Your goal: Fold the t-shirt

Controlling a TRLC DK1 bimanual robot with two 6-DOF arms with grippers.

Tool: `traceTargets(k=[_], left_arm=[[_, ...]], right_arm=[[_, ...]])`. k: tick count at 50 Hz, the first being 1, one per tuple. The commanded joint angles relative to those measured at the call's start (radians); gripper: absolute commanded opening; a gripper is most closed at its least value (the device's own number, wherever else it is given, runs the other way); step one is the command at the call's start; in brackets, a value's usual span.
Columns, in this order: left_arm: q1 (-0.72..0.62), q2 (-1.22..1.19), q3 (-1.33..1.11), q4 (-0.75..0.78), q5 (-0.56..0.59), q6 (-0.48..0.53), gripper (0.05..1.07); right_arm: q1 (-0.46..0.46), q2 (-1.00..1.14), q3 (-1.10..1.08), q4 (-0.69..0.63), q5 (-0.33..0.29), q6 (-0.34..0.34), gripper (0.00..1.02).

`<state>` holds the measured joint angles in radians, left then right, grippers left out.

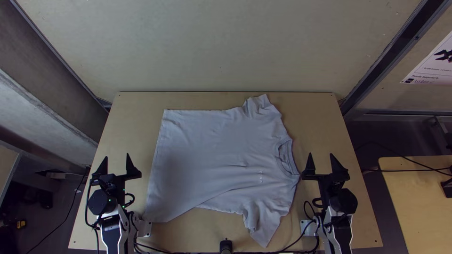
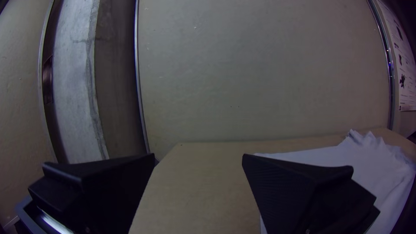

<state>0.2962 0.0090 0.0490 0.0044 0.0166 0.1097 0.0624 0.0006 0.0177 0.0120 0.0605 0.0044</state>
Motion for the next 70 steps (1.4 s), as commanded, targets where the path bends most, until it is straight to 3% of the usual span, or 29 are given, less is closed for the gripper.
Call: traceTargets(k=[1, 8, 16, 30, 40, 48, 70], left_arm=[[-0.005, -0.009, 0.025, -0.08, 0.003, 0.025, 1.02], [-0.008, -0.003, 0.064, -0.093, 0.003, 0.025, 1.02], [-0.032, 0.086, 0.155, -0.073, 0.005, 0.012, 1.02], [-0.058, 0.506, 0.483, -0.052, 0.003, -0.047, 1.02], [-0.072, 0.766, 0.744, -0.087, 0.003, -0.071, 1.02], [-0.106, 0.959, 0.982, -0.19, 0.002, -0.12, 1.02], [-0.207, 1.41, 1.43, -0.509, 0.002, -0.222, 1.02]], right_arm=[[0.002, -0.002, 0.054, -0.009, 0.001, 0.009, 0.99], [0.013, 0.049, 0.142, -0.004, 0.001, -0.011, 0.99], [0.008, 0.279, 0.327, -0.035, 0.002, -0.014, 0.99], [-0.007, 0.489, 0.496, 0.029, 0.002, -0.06, 0.99], [-0.007, 0.748, 0.769, -0.069, 0.005, -0.058, 0.99], [-0.021, 0.947, 0.97, -0.161, 0.005, -0.046, 0.99], [-0.003, 1.296, 1.26, -0.234, 0.005, 0.031, 0.99]])
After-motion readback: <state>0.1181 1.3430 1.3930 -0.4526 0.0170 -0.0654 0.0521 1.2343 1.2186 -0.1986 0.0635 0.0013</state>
